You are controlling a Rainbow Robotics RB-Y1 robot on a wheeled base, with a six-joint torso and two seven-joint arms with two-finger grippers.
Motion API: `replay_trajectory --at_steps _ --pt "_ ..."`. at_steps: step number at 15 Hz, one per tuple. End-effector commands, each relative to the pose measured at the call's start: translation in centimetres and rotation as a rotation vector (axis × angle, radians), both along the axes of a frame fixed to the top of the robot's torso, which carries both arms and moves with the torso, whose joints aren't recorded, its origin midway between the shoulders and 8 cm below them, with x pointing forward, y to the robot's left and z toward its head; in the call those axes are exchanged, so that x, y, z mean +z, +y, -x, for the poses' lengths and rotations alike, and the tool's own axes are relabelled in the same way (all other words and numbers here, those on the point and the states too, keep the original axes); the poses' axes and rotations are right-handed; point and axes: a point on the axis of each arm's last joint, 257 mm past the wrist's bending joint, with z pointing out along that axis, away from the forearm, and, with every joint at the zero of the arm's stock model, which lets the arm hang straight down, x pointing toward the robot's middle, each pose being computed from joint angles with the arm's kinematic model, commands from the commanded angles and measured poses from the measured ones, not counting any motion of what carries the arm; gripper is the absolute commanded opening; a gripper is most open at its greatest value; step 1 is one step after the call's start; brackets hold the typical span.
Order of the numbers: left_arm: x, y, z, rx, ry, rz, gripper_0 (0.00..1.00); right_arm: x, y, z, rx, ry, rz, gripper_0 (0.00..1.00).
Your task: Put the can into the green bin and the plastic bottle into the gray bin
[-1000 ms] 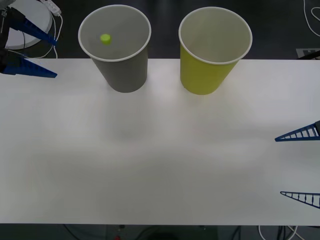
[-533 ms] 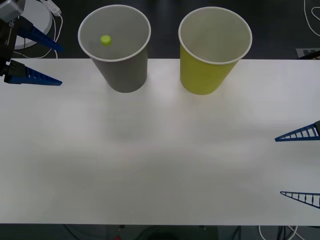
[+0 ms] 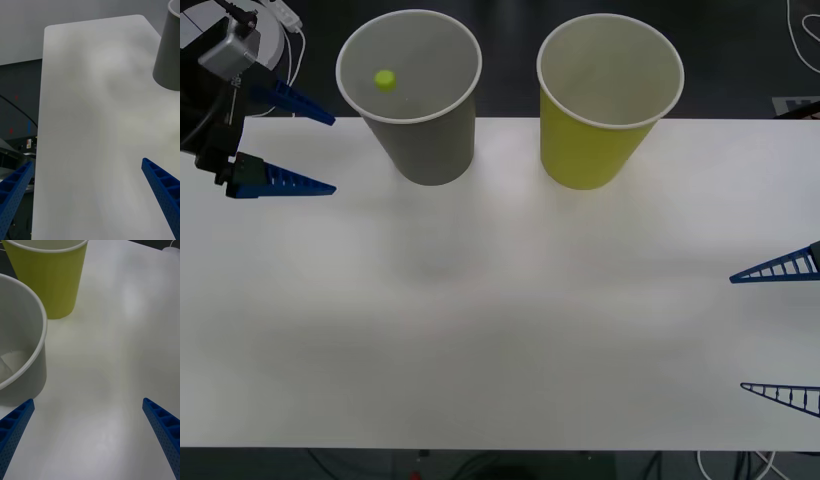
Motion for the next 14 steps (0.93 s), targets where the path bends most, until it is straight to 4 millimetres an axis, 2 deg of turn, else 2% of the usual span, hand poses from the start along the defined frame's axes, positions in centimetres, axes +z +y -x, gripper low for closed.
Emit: replay_trajectory --at_steps 1,7,14 --pt "-0.6 -0.5 0.9 -0.007 -0.004 0.036 1.0 0.0 0.0 0.0 0.0 0.0 0.0 1.0" --pt "-2.1 -1.4 3.0 -0.023 -0.034 0.104 1.0 0.0 0.0 0.0 0.0 0.0 0.0 1.0" --pt "-3.4 -0.9 5.8 -0.049 -0.057 0.12 1.0 0.0 0.0 0.0 0.0 0.0 0.0 1.0"
